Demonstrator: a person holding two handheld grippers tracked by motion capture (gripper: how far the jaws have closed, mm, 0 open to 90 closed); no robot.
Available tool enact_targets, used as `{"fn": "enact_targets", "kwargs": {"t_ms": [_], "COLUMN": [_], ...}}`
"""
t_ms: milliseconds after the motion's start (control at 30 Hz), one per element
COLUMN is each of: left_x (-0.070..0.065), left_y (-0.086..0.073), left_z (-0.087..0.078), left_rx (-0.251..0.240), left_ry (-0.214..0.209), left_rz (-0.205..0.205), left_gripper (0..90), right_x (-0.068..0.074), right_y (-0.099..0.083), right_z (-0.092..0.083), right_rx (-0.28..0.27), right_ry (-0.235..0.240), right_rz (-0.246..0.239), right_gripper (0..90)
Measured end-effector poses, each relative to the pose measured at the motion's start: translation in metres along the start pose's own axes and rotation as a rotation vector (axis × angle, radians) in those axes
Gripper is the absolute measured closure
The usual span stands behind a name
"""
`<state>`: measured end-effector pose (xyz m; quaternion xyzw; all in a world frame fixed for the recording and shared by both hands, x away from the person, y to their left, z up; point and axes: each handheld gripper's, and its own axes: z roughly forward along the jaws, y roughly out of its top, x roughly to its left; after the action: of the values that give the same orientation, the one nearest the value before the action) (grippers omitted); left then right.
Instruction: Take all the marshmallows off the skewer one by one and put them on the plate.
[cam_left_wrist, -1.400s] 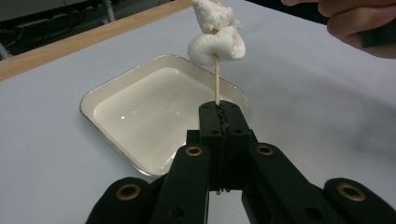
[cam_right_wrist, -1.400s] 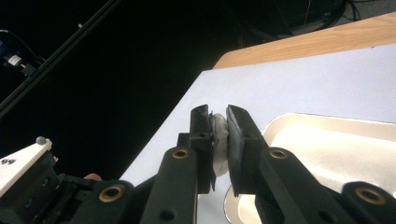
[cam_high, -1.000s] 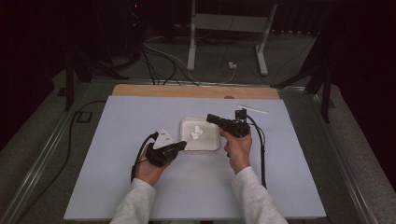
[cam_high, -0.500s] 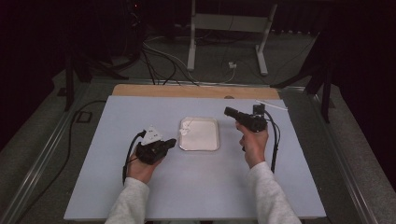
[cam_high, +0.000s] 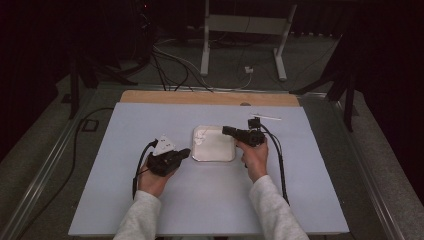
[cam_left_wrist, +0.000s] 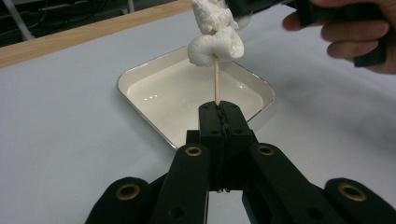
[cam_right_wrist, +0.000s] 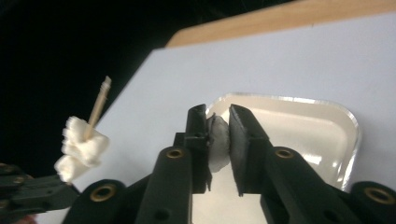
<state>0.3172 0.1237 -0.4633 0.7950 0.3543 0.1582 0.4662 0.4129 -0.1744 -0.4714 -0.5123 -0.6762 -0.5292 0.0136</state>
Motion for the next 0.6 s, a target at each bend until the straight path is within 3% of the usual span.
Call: {"fn": "enact_targets", "kwargs": {"t_ms": [133, 300, 600], "left_x": [0.001, 0.001, 0.000], "left_y": [-0.002, -0.003, -0.003], "left_z": [0.003, 0.006, 0.009], "left_rx": [0.012, 0.021, 0.023], "left_ry": [0.003, 0.006, 0.005], "left_rz": [-0.003, -0.009, -0.010], "left_gripper": [90.0, 90.0, 90.0], "right_x": [-0.001, -0.001, 0.011], "right_y": [-0.005, -0.006, -0.004], "right_z": [0.010, 0.011, 0.006], "right_rx": [0.034, 0.046, 0.053], "right_ry": [-0.014, -0.005, 0.085], "right_rz": [0.018, 0.020, -0.013], "right_gripper": [56.9, 44.1, 35.8]}}
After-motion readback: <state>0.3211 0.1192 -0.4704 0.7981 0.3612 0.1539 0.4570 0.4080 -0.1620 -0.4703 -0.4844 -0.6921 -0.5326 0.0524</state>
